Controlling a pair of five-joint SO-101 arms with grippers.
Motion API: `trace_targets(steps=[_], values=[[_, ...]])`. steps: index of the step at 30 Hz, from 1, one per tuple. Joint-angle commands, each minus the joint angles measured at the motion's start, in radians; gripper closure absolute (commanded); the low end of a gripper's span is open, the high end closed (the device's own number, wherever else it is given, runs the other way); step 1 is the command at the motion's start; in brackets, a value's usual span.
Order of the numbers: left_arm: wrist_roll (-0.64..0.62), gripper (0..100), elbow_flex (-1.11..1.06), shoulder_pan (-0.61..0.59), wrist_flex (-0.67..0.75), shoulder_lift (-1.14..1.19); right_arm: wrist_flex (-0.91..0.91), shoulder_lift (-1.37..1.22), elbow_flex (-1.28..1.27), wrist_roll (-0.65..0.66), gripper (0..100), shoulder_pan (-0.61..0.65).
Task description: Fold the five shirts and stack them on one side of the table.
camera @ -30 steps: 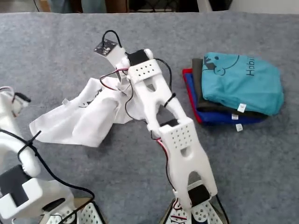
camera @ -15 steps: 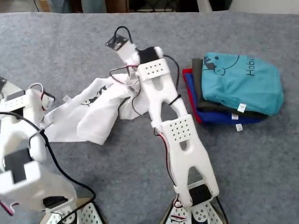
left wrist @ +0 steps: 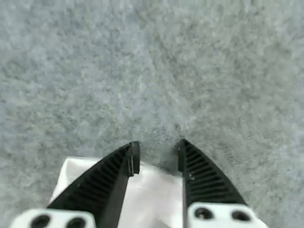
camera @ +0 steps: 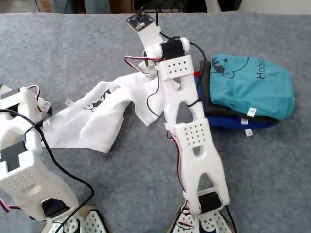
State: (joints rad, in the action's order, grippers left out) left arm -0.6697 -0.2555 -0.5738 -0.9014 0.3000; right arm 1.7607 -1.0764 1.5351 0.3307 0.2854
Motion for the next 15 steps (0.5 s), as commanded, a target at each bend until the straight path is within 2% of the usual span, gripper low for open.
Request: trace_targets(steps=[1,4,9,12,15], values=[[0.017,94,0.047,-0.056,0.002,0.002,0.009,0.182,-0.133,0.068,88.8,0.005],[0.083,95,0.047,-0.054,0.005,0.000,0.008,0.348,-0.377,0.170,89.4,0.029],[0.084,95,0.047,-0.056,0.003,0.000,-0.008,0.604,-0.886,0.385,88.9,0.061],[0.084,95,0.047,-0.056,0.003,0.000,-0.114,0.727,-1.184,0.500,88.9,0.069],[0.084,95,0.047,-0.056,0.003,0.000,-0.288,0.835,-1.434,0.560,89.0,0.074]])
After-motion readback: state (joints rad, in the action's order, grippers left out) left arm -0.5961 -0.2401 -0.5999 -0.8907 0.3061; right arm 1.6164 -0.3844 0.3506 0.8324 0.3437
